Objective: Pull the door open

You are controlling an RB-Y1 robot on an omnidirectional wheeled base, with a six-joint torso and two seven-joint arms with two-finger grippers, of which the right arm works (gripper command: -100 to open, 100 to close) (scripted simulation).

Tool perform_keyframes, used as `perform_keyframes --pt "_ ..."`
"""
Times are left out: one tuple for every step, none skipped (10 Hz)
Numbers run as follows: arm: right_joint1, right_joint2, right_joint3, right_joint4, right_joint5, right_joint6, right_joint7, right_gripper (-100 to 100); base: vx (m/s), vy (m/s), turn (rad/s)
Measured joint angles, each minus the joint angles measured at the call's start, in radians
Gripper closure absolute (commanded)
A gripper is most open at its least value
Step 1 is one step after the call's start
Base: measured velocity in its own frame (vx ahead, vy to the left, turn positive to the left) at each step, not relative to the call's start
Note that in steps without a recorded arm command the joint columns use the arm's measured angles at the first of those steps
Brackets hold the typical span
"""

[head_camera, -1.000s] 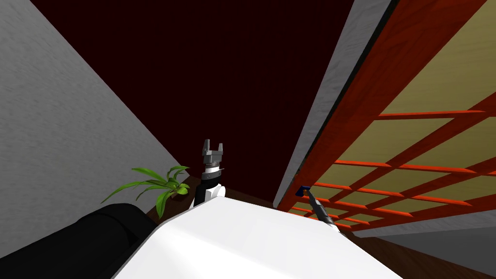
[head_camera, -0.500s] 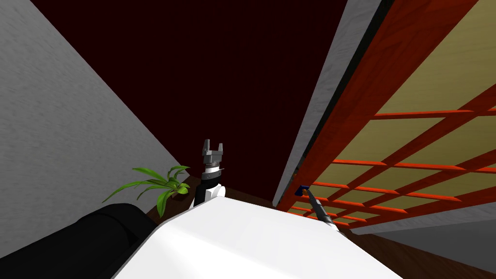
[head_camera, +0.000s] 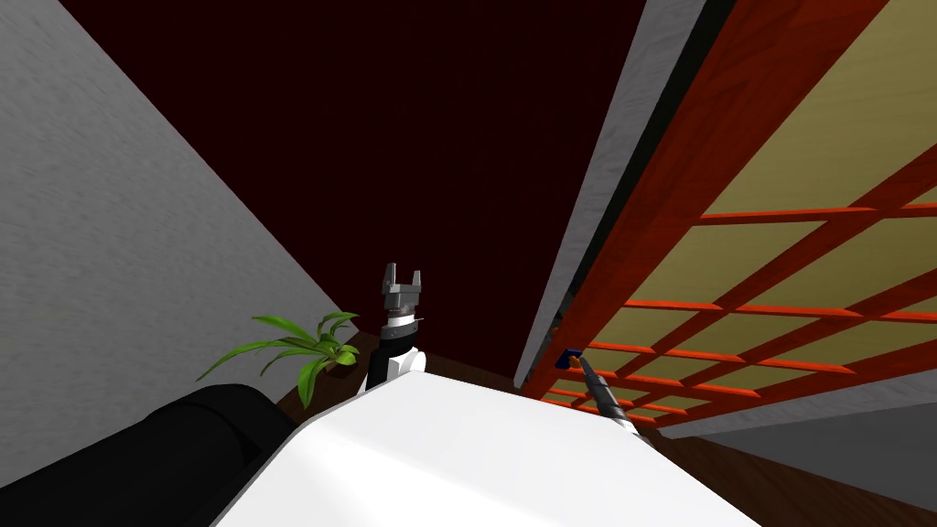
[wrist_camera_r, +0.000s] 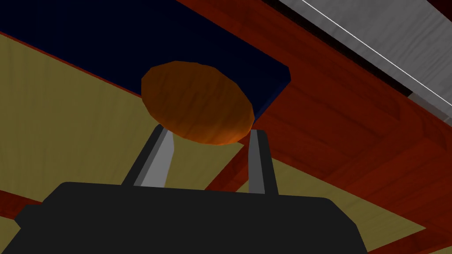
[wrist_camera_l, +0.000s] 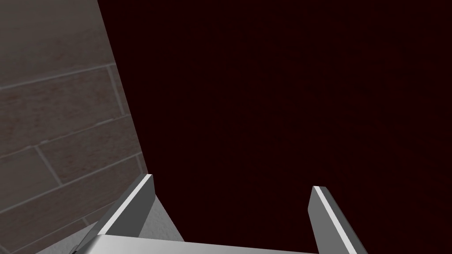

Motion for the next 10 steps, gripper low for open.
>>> perform_keyframes --pt "0.009 -0.001 0.007 -0.016 -0.006 0.009 -0.027 100 -0.019 -0.011 -0.009" --pt "0.013 0.001 0.012 -0.027 -0.008 0.017 -0.047 100 -0.031 -0.012 0.011" --pt "0.016 -0.003 0.019 -0.036 -0.014 0.025 -0.076 100 -0.035 -0.021 0.000" --pt "0.015 -0.006 0.028 -0.034 -0.023 0.025 -0.105 100 -0.030 -0.016 -0.010" --pt "0.026 -0.004 0.033 -0.055 -0.025 0.036 -0.130 100 -0.014 -0.001 -0.002" --pt "0.020 -0.005 0.035 -0.049 -0.027 0.038 -0.142 100 0.000 0.000 0.000" --pt "0.014 -0.007 0.035 -0.039 -0.027 0.035 -0.145 100 -0.013 -0.007 0.004" --pt "0.007 -0.010 0.039 -0.026 -0.033 0.029 -0.162 100 -0.033 -0.016 -0.011" --pt "0.010 -0.013 0.048 -0.031 -0.042 0.031 -0.190 100 -0.026 -0.015 0.000" --pt "0.007 -0.011 0.052 -0.028 -0.045 0.031 -0.210 100 -0.024 -0.019 0.006"
